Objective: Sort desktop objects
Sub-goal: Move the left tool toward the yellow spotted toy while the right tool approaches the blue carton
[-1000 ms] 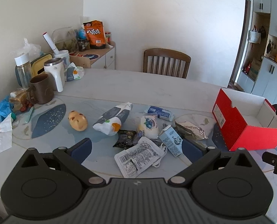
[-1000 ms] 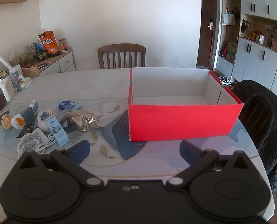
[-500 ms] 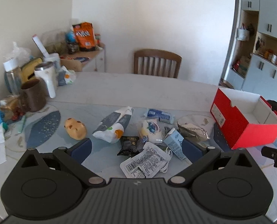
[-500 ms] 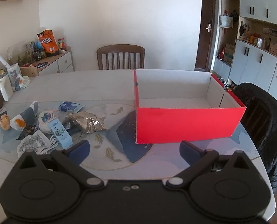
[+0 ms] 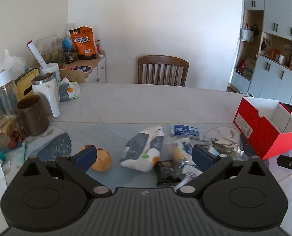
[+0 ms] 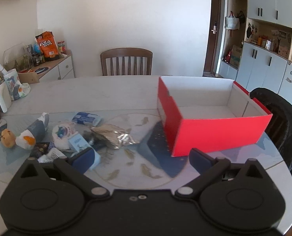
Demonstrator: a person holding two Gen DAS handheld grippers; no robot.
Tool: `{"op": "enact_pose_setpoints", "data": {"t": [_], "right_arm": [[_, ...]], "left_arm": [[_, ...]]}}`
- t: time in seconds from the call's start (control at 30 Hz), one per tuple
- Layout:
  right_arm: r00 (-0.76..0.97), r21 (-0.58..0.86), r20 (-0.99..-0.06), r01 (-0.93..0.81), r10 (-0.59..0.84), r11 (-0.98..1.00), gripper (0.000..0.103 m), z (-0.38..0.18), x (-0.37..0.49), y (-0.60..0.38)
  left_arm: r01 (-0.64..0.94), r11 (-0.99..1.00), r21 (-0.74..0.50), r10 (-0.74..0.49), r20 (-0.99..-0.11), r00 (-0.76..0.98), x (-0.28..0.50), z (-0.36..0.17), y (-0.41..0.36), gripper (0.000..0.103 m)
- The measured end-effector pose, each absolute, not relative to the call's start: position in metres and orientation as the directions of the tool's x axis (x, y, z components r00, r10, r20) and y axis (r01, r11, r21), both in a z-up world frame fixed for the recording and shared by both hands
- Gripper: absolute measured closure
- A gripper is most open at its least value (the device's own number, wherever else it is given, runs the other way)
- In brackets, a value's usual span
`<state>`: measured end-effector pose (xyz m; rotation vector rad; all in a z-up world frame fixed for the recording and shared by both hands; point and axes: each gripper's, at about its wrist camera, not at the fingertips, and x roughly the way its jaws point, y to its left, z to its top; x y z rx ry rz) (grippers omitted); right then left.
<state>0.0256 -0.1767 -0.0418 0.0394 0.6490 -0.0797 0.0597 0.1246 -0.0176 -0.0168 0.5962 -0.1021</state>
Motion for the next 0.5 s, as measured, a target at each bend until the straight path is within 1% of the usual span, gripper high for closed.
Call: {"op": "enact_pose_setpoints", "data": {"t": [0.17,0.33,0.5], "right_arm": [[0.799,0.020,-0.598,0.084,-0.055,0.996,0.003,-0.045,0.032,-0.149],[0.802,0.004,-0.591,0.102,-0.080,0.995,0.003,-0.048,0.039,-0.127],[0.792,-0.007,-0.604,0.113,-0.094,0.994,0.003,-0.054,0.049,-0.116]], "left_arm": [[0.127,0.991,-0.035,-0.125,-0.564,0.816,0.073,-0.026,0.151,0.000],[0.159,0.987,-0.039,-0.152,-0.574,0.805,0.088,-0.036,0.175,0.000],[0.167,0.986,-0.019,-0.147,-0.579,0.802,0.106,-0.047,0.189,0.000]]}}
